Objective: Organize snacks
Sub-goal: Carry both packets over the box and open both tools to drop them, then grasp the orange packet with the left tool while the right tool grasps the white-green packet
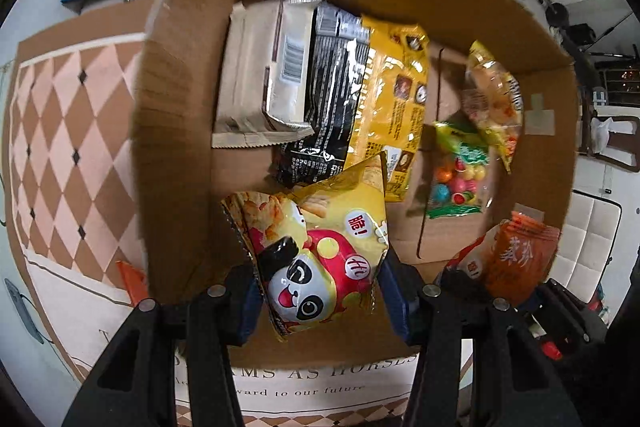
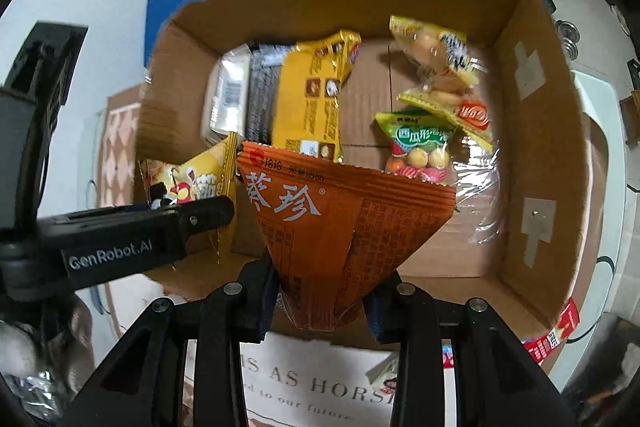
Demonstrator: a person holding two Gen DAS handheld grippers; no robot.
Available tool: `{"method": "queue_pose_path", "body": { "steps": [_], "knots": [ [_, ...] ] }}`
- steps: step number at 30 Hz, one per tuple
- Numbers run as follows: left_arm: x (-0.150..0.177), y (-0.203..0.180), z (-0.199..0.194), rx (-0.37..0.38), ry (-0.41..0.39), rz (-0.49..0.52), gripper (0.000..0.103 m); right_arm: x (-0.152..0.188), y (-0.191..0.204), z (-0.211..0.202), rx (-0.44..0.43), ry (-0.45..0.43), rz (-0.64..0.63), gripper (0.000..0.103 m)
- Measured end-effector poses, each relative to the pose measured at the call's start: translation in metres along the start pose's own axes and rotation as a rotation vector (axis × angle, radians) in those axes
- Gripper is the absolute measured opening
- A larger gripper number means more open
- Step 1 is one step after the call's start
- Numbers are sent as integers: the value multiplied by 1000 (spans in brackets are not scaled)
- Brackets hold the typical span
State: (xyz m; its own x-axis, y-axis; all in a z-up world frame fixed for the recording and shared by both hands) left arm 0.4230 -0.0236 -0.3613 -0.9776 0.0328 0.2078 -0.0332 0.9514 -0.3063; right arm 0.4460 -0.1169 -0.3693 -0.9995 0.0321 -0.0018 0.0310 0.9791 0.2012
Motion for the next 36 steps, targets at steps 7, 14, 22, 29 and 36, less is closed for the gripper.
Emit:
{"method": "queue_pose_path", "body": {
  "steps": [7,14,22,29,36],
  "knots": [
    [-2,-1,21,-38,47,17,52,-2,-3,25,11,48,-19,39],
    [-5,-1,26,-52,49,17,85,-7,-9,40,28,122,-19,91],
    [-4,-3,6,-53,-3,16,87,-5,-22,32,71,102,24,92],
    [6,-12,-26,-74,-142,58,87,3,-27,10,111,31,34,94],
    [34,-18,-65,-153,-354,85,87,19,-37,-41,150,-121,68,94]
  ]
}}
Point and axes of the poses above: each gripper's, at about its wrist camera, not at the fingertips, and z roughly the way its jaws point, y to its left, x to its underside, the point moved 4 cm from there along z, roughly the way its jaws point, and after that the axes turned 5 degrees about x, right-handed, at the moved point
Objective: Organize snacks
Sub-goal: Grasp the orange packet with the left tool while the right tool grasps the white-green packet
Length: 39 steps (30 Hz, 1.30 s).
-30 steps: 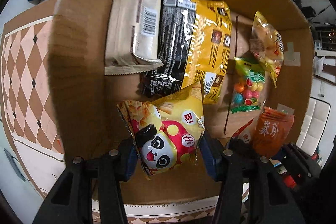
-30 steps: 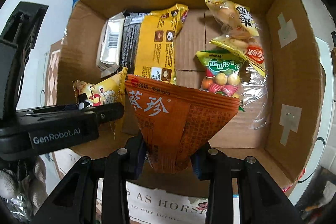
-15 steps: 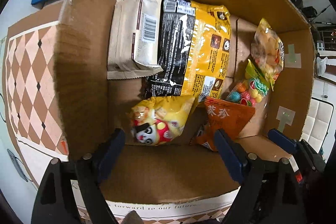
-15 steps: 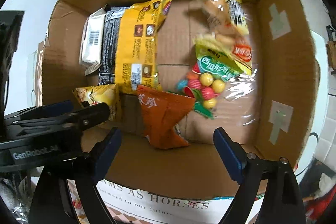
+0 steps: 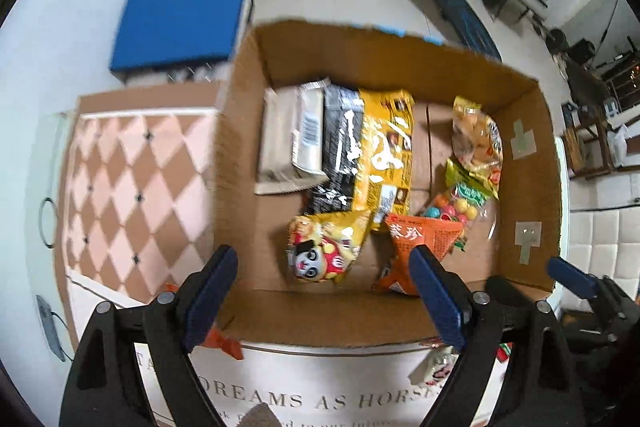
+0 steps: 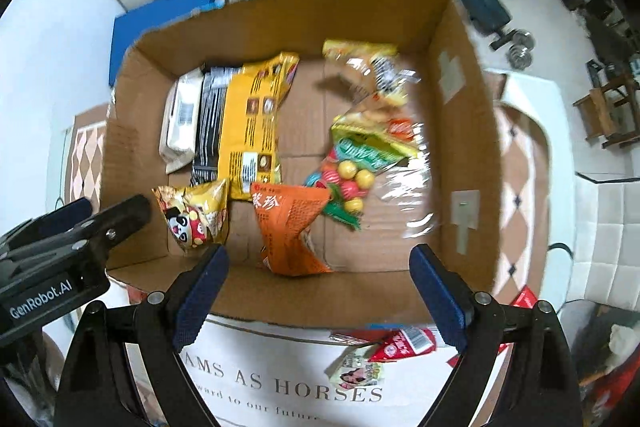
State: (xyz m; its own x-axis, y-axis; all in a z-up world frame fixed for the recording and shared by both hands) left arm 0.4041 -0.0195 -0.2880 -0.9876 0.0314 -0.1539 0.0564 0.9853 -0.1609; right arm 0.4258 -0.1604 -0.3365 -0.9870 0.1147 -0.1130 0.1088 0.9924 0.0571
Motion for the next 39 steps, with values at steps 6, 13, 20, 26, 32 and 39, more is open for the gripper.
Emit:
{"method": "queue_pose_path", "body": {
  "steps": [6,13,20,26,32,39],
  "knots": [
    [26,3,-37,-28,-127,-8,87,17,1,-36,-3,-91,30,94],
    [58,3,-72,-49,-224,-15,87,48,3,-60,-56,-116,57,94],
    [108,26,-66,-102,-222,-82,87,95,-9,-41,-107,-43,126,94],
    [164,73,11,-114,-3,-213,87,140,-33,36,-75,123,214,94],
    [197,97,61,-126,113,-259,87,164,-44,99,-53,228,268,86],
    [206,118,71,-137,132,-295,87,174,-28,121,-13,233,216,61]
  ]
}}
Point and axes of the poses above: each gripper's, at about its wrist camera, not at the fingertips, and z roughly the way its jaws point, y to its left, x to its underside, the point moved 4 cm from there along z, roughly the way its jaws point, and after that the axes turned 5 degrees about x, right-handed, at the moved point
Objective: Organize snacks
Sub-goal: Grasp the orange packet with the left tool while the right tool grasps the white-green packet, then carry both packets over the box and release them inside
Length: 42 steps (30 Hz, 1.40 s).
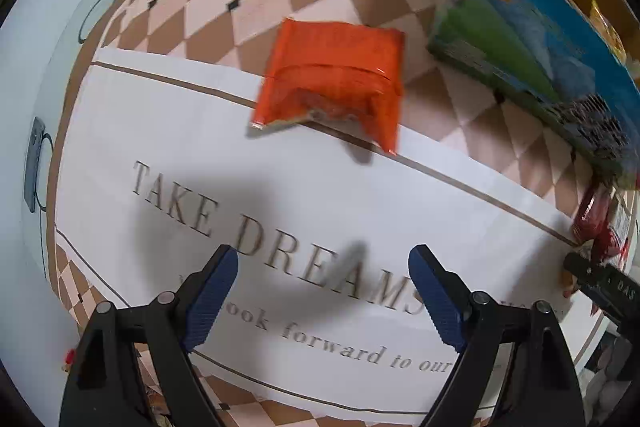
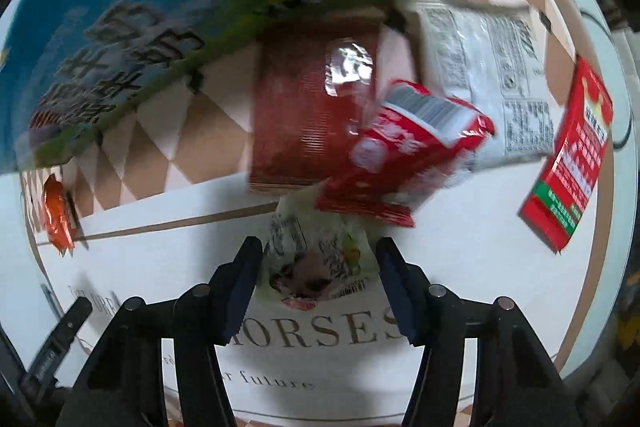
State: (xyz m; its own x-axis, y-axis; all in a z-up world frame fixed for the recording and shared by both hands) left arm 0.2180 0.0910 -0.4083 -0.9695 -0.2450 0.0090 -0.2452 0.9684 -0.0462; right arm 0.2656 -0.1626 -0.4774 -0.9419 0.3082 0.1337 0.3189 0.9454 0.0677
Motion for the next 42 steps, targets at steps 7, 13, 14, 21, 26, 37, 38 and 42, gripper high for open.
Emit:
{"method": "queue_pose_path", "body": {
  "steps": [7,13,14,21,26,37,38,42],
  "knots": [
    [-38,21,-7,60,5,-72,87,16,40,-4,-43,9,-77,61],
    [-90,9,3,76,21,-28,87,19,68,-9,-56,2,-106,61],
    [-96,4,8,84,32,-8,87,19,72,-9,-56,2,-109,61],
    [-107,-31,38,127,83,104,78,25,86,-11,-48,5,-134,61],
    [-96,-37,36,129,72,102,39,20,90,-12,-45,5,-145,61],
    [-14,-65,-6,144,22,144,37,24,72,-34,-88,-15,-158,61],
    [-4,-68,-12,154,17,151,37,21,72,-38,-94,-18,-159,61],
    [23,-99,-47,230,-5,188,37,23,58,-67,-138,-45,-164,61]
  ]
}}
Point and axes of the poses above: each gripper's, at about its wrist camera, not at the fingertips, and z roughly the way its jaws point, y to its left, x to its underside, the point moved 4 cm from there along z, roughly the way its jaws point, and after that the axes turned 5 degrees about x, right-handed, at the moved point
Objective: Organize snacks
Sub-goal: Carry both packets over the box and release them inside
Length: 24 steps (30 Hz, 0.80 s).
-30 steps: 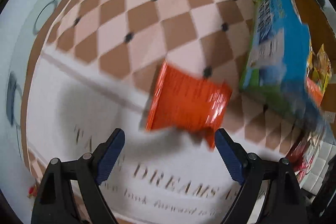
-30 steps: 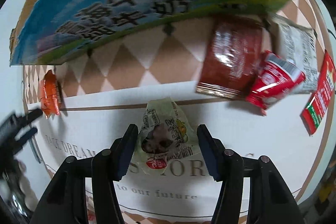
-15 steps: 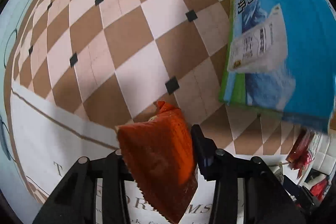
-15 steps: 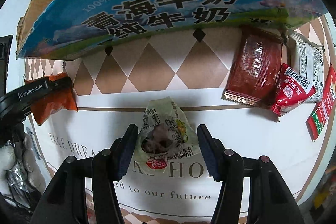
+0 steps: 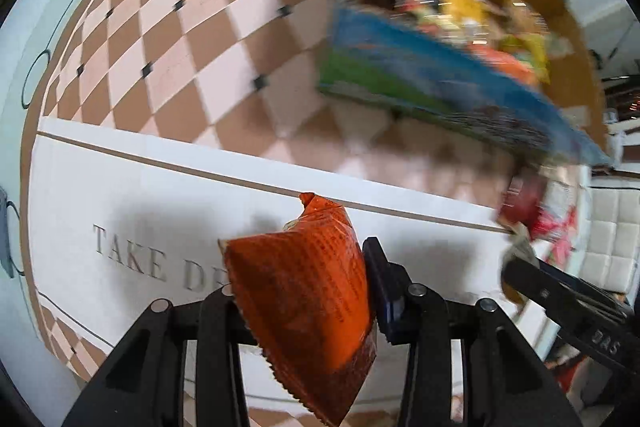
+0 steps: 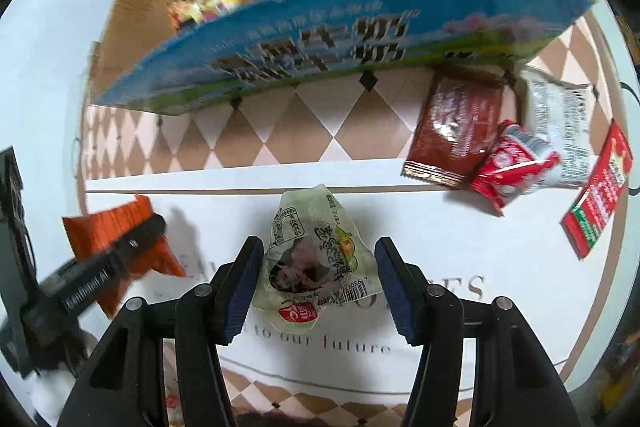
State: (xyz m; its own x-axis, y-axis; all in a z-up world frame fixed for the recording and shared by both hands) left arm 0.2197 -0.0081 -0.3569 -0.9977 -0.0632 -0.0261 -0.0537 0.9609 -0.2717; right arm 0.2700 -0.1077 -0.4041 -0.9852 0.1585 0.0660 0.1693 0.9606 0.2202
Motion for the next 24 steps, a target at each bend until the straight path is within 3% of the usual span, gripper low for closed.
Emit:
{"method": "queue_pose_path", "body": {
  "steps": [7,12,18,24],
  "knots": [
    [-43,-23,-68,107,-86,94,38,-9,-19,-74,-66,-95,9,61],
    [-105,-56,-91,140,-128,141,38,-41,-38,-132,-97,-193,43,61],
    [-157,-77,-66,109,-77,161,38,-91,-47,-150,-59,-257,61,61],
    [-182,-75,-26,61,3,151,38,-132,-50,-125,-14,-237,63,61]
  ]
}}
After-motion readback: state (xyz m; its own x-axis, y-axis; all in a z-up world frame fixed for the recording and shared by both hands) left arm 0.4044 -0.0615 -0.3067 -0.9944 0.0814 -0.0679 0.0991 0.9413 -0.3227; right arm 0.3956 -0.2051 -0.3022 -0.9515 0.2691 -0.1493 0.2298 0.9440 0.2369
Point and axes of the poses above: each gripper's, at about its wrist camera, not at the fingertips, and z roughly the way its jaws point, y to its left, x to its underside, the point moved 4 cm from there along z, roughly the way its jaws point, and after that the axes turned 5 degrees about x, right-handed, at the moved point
